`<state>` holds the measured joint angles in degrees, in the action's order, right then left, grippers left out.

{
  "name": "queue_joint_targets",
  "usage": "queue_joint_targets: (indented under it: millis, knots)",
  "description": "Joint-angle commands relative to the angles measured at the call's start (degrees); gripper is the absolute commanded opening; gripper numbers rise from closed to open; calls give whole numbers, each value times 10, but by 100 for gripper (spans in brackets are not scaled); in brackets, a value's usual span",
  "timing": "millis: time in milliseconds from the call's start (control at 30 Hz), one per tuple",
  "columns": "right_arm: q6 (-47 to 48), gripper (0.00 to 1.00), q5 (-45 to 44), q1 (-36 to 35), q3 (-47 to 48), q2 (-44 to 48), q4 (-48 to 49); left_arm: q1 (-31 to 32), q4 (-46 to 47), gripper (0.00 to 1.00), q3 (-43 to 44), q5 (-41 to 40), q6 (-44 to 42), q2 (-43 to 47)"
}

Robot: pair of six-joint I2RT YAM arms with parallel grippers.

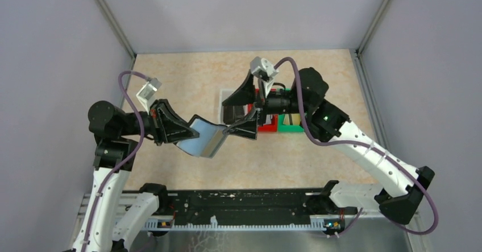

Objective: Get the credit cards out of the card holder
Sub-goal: Remove the credit card from the card holder.

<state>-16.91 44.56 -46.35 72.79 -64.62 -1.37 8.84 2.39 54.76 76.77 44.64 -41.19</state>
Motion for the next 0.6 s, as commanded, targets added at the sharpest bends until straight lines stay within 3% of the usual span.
queue_joint_targets:
  millis: [0, 167, 300, 467, 567]
  knots:
    - [59, 98, 27, -55, 54, -29, -16, -2, 42, 0, -8, 32, 34, 3]
    - [92, 96, 9, -97, 87, -78, -66, -2, 40, 0, -7, 63, 42, 1]
    - [94, 81, 10, -120, 112, -114, -98, -2, 37, 0, -5, 77, 41, 4]
    - [66, 44, 34, -133, 111, -129, -92, -2, -11, 0, 15, 93, -2, 0]
    - [23, 1, 43, -133, 100, -126, -67, -2, -74, 0, 36, 87, -62, -8]
